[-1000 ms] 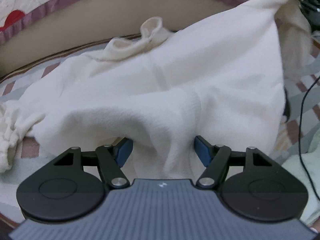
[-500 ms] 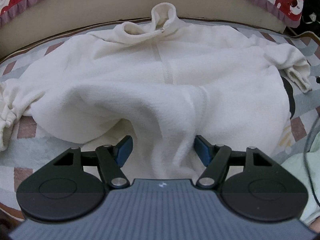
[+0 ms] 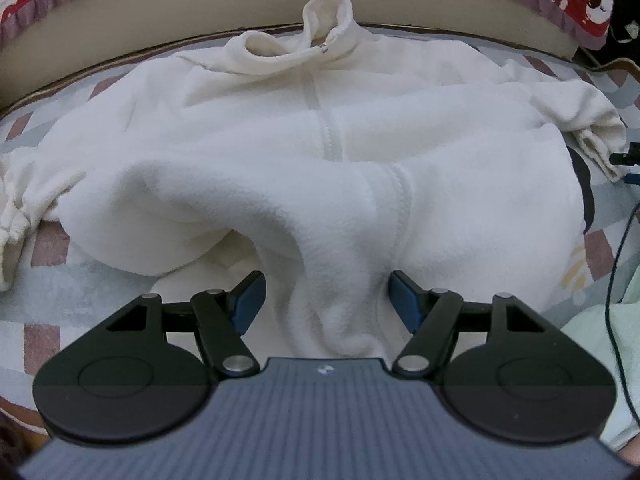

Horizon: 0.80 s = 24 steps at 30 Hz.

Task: Fold clothes

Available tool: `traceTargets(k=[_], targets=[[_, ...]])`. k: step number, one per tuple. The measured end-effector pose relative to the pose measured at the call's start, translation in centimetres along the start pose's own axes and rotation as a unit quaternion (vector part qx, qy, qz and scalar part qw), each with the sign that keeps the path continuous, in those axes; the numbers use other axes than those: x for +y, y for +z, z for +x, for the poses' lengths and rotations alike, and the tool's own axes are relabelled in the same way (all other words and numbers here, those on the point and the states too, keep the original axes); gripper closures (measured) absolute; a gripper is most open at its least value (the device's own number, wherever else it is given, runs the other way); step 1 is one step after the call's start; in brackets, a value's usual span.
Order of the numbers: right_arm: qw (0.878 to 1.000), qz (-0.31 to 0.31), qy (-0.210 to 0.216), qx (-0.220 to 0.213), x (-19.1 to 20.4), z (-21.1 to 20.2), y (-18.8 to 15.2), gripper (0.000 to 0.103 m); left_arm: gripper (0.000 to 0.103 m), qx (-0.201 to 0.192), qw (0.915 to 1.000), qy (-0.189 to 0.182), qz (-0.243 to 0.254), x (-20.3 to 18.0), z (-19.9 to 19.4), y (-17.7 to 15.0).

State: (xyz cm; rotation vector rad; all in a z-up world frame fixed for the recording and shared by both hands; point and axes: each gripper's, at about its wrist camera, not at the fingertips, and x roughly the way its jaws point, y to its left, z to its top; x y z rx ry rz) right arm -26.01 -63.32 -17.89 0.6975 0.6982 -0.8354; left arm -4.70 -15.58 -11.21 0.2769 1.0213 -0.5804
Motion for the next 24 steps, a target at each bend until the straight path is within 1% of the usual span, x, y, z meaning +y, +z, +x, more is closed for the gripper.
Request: traceTargets(k=[1, 2, 4, 5, 6, 7, 8, 9, 10, 11, 12, 13, 14, 16, 17, 18, 19, 20, 21, 23, 24], targets=[[1.0, 0.004, -0.025, -0.016, 0.1, -0.2, -0.1, 0.035, 0.035, 0.002, 1.0, 0.0, -0.001, 0.0, 0.0, 0.0], [0.999, -0.001, -0.036, -0.025, 0.1, 0.0, -0.1, 0.034, 0.035, 0.003, 1.0, 0.001, 0.0, 0.0, 0.0, 0.0], [0.999, -0.023, -0.03, -0.021, 0.4, 0.8, 0.0, 0.032, 0.035, 0.005, 1.0, 0.003, 0.001, 0.0, -0.1, 0.1], [0.998, -0.039, -0.029, -0.032, 0.6, 0.8, -0.2, 0.035, 0.035, 0.007, 1.0, 0.005, -0.001, -0.1, 0.0, 0.3], [0.997, -0.067, -0.023, -0.035, 1.0, 1.0, -0.2, 0.044, 0.035, 0.008, 0.9999, 0.008, -0.005, -0.3, 0.2, 0.6], [0.995, -0.095, -0.016, -0.038, 1.4, 1.2, -0.2, 0.09, 0.035, 0.01, 0.9999, 0.012, -0.008, -0.5, 0.4, 0.9], [0.991, -0.129, -0.016, -0.043, 1.9, 1.1, 0.0, 0.095, 0.035, 0.011, 0.9997, 0.019, -0.01, -0.8, 0.6, 1.3], [0.983, -0.167, -0.038, -0.067, 2.5, 0.4, 0.4, 0.096, 0.035, 0.012, 0.9995, 0.026, -0.011, -1.2, 0.8, 1.7], [0.964, -0.223, -0.078, -0.121, 3.2, -0.9, 0.9, 0.096, 0.035, 0.013, 0.9993, 0.033, -0.009, -1.6, 0.9, 2.0], [0.933, -0.284, -0.128, -0.177, 3.7, -1.9, 1.2, 0.096, 0.035, 0.014, 0.999, 0.041, -0.005, -2.0, 1.0, 2.3], [0.893, -0.343, -0.179, -0.232, 4.2, -2.9, 1.5, 0.096, 0.035, 0.017, 0.9988, 0.046, 0.003, -2.4, 1.0, 2.5], [0.855, -0.384, -0.221, -0.27, 4.1, -3.4, 2.0, 0.095, 0.035, 0.019, 0.9985, 0.051, 0.01, -2.8, 1.0, 2.7], [0.853, -0.39, -0.225, -0.263, 3.5, -3.3, 2.6, 0.095, 0.035, 0.021, 0.998, 0.057, 0.018, -3.2, 1.0, 2.9], [0.855, -0.399, -0.228, -0.242, 2.1, -2.9, 3.9, 0.093, 0.035, 0.027, 0.9966, 0.07, 0.033, -3.7, 1.0, 2.8], [0.868, -0.388, -0.229, -0.212, 1.2, -2.2, 3.8, 0.09, 0.035, 0.03, 0.9959, 0.076, 0.038, -3.9, 1.1, 2.8], [0.88, -0.375, -0.229, -0.179, 0.4, -1.5, 3.7, 0.083, 0.035, 0.034, 0.9954, 0.08, 0.039, -4.1, 1.1, 2.8], [0.89, -0.365, -0.237, -0.139, -0.5, -0.6, 3.3, 0.076, 0.035, 0.039, 0.995, 0.083, 0.04, -4.1, 1.1, 2.8], [0.897, -0.358, -0.237, -0.109, -0.9, 0.1, 2.8, 0.068, 0.035, 0.042, 0.9948, 0.084, 0.04, -4.1, 1.0, 2.8], [0.903, -0.35, -0.237, -0.08, -1.3, 0.7, 2.4, 0.068, 0.035, 0.044, 0.9947, 0.085, 0.039, -4.1, 0.8, 2.8], [0.924, -0.321, -0.198, -0.058, -1.2, 1.1, 2.2, 0.058, 0.035, 0.046, 0.9942, 0.089, 0.04, -4.2, 0.2, 3.1], [0.931, -0.314, -0.173, -0.063, -0.8, 0.8, 2.3, 0.055, 0.035, 0.044, 0.9939, 0.092, 0.042, -4.2, -0.3, 3.2]])
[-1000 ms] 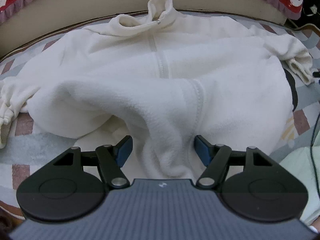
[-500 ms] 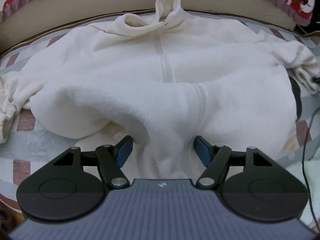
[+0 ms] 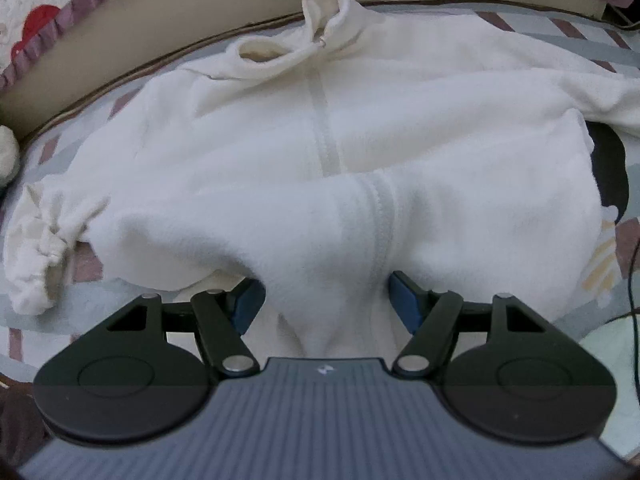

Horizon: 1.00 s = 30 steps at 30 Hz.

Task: Fold clothes

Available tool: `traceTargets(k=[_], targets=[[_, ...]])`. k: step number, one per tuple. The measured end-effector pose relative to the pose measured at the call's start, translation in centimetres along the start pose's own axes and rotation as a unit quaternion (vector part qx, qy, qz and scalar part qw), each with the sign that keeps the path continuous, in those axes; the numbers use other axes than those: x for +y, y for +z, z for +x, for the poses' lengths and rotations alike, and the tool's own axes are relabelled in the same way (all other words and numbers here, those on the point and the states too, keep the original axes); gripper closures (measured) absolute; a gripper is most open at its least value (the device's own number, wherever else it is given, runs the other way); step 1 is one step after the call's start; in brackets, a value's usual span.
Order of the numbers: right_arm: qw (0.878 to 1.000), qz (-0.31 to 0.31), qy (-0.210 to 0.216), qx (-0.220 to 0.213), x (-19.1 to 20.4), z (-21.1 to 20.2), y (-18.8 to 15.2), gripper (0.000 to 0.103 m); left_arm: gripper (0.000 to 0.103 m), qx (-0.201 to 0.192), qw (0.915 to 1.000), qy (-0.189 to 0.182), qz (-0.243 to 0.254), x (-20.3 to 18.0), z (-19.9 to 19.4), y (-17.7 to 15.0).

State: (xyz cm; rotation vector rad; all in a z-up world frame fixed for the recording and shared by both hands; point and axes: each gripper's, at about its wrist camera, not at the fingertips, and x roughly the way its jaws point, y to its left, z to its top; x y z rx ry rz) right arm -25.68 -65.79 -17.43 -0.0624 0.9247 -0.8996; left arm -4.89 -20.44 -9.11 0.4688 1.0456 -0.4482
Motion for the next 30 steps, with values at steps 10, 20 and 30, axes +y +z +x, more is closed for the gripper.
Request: traceTargets(k=[10, 20, 30], targets=[[0.958, 0.005, 0.223, -0.182, 2.5, -5.8, 0.1, 0.054, 0.035, -0.073, 0.9953, 0.05, 0.038, -0.4, -6.7, 3.2], [0.893, 0.115, 0.395, -0.182, 2.5, -9.3, 0.4, 0.053, 0.035, -0.112, 0.993, 0.02, -0.035, 0.3, -8.5, 1.1], [0.856, 0.139, 0.494, -0.055, 7.0, -16.8, -0.4, 0.048, 0.035, -0.114, 0.9921, 0.05, 0.011, -1.5, -12.9, -1.2]])
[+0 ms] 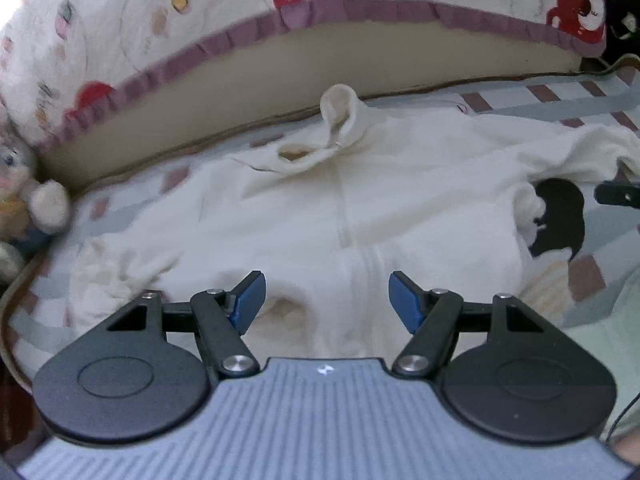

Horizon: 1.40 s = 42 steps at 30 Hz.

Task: Fold clothes

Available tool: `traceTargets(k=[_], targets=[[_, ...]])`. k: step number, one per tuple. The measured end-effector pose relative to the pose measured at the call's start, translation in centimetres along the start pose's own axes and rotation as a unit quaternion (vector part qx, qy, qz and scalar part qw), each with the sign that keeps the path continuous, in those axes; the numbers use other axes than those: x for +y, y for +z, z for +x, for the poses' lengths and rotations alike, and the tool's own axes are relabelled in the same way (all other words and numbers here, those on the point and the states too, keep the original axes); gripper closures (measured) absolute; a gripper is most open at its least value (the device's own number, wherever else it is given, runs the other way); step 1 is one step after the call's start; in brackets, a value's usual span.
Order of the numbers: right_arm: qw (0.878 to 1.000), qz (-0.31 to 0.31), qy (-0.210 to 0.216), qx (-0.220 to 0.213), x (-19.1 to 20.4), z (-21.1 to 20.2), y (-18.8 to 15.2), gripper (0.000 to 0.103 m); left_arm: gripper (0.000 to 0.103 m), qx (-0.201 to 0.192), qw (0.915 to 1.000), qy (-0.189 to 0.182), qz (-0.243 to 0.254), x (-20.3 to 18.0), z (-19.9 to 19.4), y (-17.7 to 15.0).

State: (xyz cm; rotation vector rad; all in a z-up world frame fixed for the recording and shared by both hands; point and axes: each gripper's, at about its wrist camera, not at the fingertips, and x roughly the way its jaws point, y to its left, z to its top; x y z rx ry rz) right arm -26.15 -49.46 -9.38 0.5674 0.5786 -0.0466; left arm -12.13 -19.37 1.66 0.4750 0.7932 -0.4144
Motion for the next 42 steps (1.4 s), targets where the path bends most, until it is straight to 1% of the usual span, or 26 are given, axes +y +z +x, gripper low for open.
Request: traceTargets(k=[2, 3, 4, 5, 6, 9, 10, 11, 13, 14, 17, 20, 22, 25, 28, 29, 30, 31, 32, 33, 34, 35, 37, 39, 41, 42], targets=[[0.999, -0.035, -0.009, 0.036, 2.5, 0.2, 0.4, 0.043, 0.035, -0.034, 0.9991, 0.004, 0.023, -0.6, -1.7, -1.7], [0.997, -0.054, -0.009, 0.049, 3.5, 0.3, 0.6, 0.04, 0.034, -0.058, 0.9973, -0.014, 0.042, -0.7, -2.1, -2.6], [0.996, -0.07, -0.001, 0.048, 4.5, 0.2, 0.5, 0.038, 0.032, -0.076, 0.995, -0.026, 0.059, -0.6, -1.9, -3.5], [0.997, -0.071, 0.008, 0.042, 4.8, 0.1, 0.2, 0.033, 0.031, -0.07, 0.9957, -0.017, 0.057, -0.3, -1.1, -4.1], [0.997, -0.059, 0.017, 0.037, 4.8, 0.1, -0.4, 0.032, 0.031, -0.045, 0.9981, -0.009, 0.041, 0.5, 0.0, -4.5], [0.997, 0.005, 0.047, 0.061, 3.6, 1.4, -3.0, 0.032, 0.031, -0.005, 0.999, -0.04, -0.02, 3.9, 2.5, -5.8], [0.996, 0.017, 0.046, 0.07, 3.4, 2.2, -4.0, 0.032, 0.031, 0.005, 0.9977, -0.05, -0.045, 5.2, 3.3, -6.3], [0.996, 0.018, 0.04, 0.076, 3.5, 2.9, -4.8, 0.032, 0.031, 0.016, 0.9956, -0.069, -0.061, 6.1, 4.3, -6.8], [0.996, -0.003, 0.032, 0.082, 4.2, 3.8, -5.5, 0.032, 0.031, 0.023, 0.9927, -0.096, -0.069, 7.1, 5.9, -7.8], [0.996, -0.014, 0.028, 0.085, 4.6, 4.2, -5.8, 0.032, 0.031, 0.025, 0.9918, -0.103, -0.072, 7.5, 6.7, -8.3], [0.996, -0.022, 0.031, 0.083, 5.9, 4.8, -6.2, 0.032, 0.031, 0.011, 0.9913, -0.091, -0.094, 8.5, 8.7, -9.8], [0.995, -0.01, 0.057, 0.076, 7.3, 6.0, -6.8, 0.032, 0.031, 0.008, 0.9867, -0.092, -0.134, 9.7, 10.8, -10.7], [0.995, -0.006, 0.054, 0.089, 8.1, 7.5, -7.6, 0.032, 0.031, 0.002, 0.9832, -0.093, -0.157, 10.5, 12.1, -11.1], [0.993, 0.005, 0.04, 0.109, 8.9, 9.9, -9.1, 0.032, 0.031, -0.017, 0.9828, -0.073, -0.169, 11.4, 13.7, -11.4], [0.991, 0.019, 0.043, 0.122, 9.6, 12.0, -10.6, 0.032, 0.031, 0.003, 0.9815, -0.085, -0.171, 11.9, 16.3, -11.4], [0.991, 0.016, 0.045, 0.123, 10.0, 12.6, -11.0, 0.038, 0.031, 0.013, 0.9804, -0.099, -0.17, 12.0, 16.9, -11.5], [0.991, 0.012, 0.047, 0.124, 10.4, 13.1, -11.4, 0.064, 0.031, 0.025, 0.9782, -0.116, -0.17, 12.0, 17.5, -11.6], [0.993, 0.001, 0.044, 0.11, 10.9, 13.1, -11.4, 0.076, 0.031, 0.038, 0.9749, -0.131, -0.176, 12.0, 18.1, -11.9], [0.994, -0.002, 0.047, 0.097, 11.3, 12.7, -11.0, 0.084, 0.027, 0.043, 0.972, -0.143, -0.181, 12.0, 18.5, -12.1], [0.995, -0.005, 0.05, 0.085, 11.7, 12.3, -10.7, 0.088, 0.027, 0.032, 0.9708, -0.147, -0.187, 12.0, 18.3, -12.3], [0.996, -0.018, 0.051, 0.068, 12.2, 11.5, -10.0, 0.088, 0.032, 0.026, 0.9689, -0.152, -0.194, 12.0, 18.1, -12.4], [0.997, -0.032, 0.052, 0.05, 12.8, 10.7, -9.3, 0.089, 0.054, 0.028, 0.9663, -0.157, -0.202, 12.0, 17.9, -12.5], [0.996, -0.063, 0.048, 0.027, 13.9, 9.2, -7.9, 0.089, 0.1, 0.017, 0.9671, -0.148, -0.206, 11.8, 16.5, -12.6], [0.995, -0.091, 0.04, 0.017, 14.6, 8.1, -6.7, 0.09, 0.1, -0.002, 0.9702, -0.133, -0.203, 11.3, 14.5, -12.6], [0.994, -0.102, 0.033, 0.002, 15.1, 6.7, -5.5, 0.09, 0.1, -0.043, 0.9817, -0.091, -0.161, 10.0, 11.1, -12.5], [0.994, -0.103, 0.03, -0.006, 15.2, 6.0, -4.7, 0.09, 0.1, -0.063, 0.9853, -0.073, -0.141, 9.3, 9.5, -12.4]])
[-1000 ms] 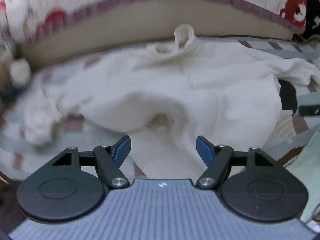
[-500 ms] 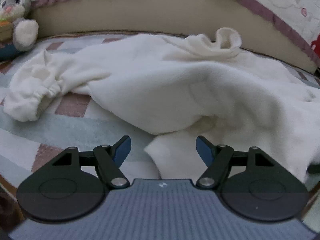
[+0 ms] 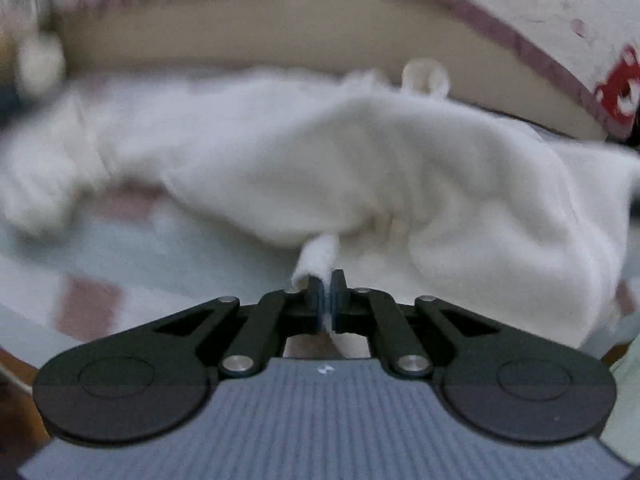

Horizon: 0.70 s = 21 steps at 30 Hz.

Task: Fold clothes

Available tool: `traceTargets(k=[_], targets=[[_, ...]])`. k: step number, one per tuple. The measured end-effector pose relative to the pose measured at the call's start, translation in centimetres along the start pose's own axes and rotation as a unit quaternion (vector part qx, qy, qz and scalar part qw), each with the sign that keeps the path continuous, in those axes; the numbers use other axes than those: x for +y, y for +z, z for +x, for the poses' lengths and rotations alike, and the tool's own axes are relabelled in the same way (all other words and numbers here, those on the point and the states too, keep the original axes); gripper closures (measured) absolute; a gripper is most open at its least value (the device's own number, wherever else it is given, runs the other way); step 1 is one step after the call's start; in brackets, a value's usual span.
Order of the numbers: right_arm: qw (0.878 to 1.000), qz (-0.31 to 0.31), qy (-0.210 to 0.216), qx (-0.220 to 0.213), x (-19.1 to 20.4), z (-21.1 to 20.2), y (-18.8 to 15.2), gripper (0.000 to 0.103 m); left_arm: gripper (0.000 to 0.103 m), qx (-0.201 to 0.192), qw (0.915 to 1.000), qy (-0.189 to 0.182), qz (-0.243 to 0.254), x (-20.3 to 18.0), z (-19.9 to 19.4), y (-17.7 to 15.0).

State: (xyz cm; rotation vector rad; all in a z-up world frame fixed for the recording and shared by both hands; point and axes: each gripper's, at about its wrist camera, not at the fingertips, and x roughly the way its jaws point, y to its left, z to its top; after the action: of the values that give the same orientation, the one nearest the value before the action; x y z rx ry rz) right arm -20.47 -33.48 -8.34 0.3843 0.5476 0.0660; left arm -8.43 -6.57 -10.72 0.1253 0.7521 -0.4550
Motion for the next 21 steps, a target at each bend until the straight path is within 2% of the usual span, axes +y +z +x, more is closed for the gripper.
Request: traceTargets(k=[3, 6, 8, 10, 13, 15, 19, 21], targets=[[1.0, 0.008, -0.011, -0.019, -0.7, -0.8, 2.4, 0.09, 0.1, -0.023, 0.9992, -0.001, 0.031, -1.7, -2.9, -0.3], [0.998, -0.01, -0.069, -0.014, -1.5, 1.1, 4.4, 0.091, 0.1, -0.025, 0.9993, -0.014, 0.025, -2.3, -3.6, -0.5], [0.994, -0.029, -0.101, 0.009, -1.5, 3.5, 4.7, 0.09, 0.1, -0.022, 0.9995, -0.015, 0.014, -1.9, -3.3, -0.6], [0.988, -0.049, -0.136, 0.049, -1.6, 6.0, 4.4, 0.09, 0.1, -0.017, 0.9998, -0.013, 0.004, -1.6, -2.7, -0.6], [0.986, -0.059, -0.143, 0.059, -1.2, 7.2, 3.5, 0.086, 0.1, -0.011, 0.9998, -0.01, -0.011, -1.2, -2.2, -0.2], [0.988, -0.057, -0.133, 0.052, -1.2, 6.7, 3.1, 0.073, 0.1, -0.01, 0.9997, -0.009, -0.021, -0.7, -2.0, -0.3], [0.992, -0.046, -0.109, 0.044, -1.5, 5.0, 2.5, 0.062, 0.1, -0.012, 0.9988, -0.006, -0.047, 0.2, -2.3, -0.1], [0.992, -0.033, -0.114, 0.041, -1.5, 3.2, 1.9, 0.035, 0.1, -0.036, 0.9974, -0.015, -0.061, 0.6, -3.1, 0.1]])
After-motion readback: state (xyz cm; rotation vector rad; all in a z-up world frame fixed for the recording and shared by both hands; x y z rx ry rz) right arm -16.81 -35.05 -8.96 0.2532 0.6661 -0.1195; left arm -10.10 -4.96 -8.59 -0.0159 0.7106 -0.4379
